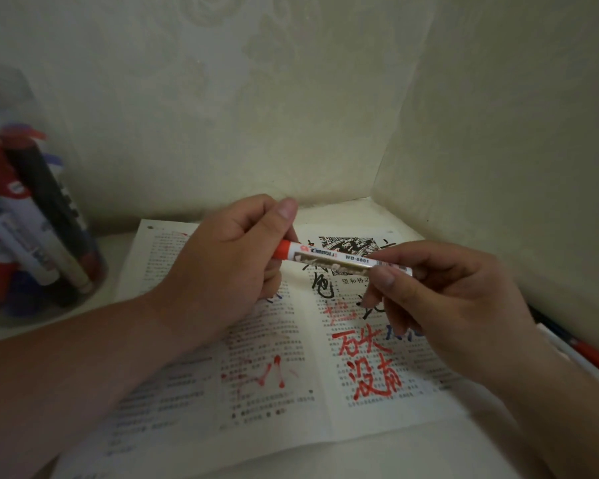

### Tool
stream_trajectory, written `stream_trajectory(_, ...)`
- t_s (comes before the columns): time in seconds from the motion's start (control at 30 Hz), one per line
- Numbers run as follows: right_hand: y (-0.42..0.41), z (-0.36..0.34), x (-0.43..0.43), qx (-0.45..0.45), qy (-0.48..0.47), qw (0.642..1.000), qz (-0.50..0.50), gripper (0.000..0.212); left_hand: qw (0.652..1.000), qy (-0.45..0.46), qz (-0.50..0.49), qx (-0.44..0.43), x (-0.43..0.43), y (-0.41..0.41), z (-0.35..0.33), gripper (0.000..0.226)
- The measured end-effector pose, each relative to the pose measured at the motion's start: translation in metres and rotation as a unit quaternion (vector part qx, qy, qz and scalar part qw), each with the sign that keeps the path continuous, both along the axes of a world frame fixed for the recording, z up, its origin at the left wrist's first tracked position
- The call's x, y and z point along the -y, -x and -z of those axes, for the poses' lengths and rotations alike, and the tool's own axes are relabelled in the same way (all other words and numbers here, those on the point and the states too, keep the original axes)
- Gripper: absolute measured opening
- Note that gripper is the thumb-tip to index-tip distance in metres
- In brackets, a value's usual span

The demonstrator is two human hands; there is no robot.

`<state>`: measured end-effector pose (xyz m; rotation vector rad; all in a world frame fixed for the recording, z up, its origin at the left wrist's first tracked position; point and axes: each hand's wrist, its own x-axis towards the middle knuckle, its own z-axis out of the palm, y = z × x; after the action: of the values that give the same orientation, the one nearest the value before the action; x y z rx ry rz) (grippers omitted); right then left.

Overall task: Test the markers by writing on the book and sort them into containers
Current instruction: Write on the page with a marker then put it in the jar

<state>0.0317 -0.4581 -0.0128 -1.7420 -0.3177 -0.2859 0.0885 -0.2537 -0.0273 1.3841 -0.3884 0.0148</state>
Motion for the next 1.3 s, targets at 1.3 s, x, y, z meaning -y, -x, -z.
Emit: stream_trajectory(1.3,-0.024,-0.002,-0.020,-0.030,-0.162,0.972,0.170,0.006,0.933,-0.299,-0.104,0.172,-0.016,0.012,-0.006,0.014)
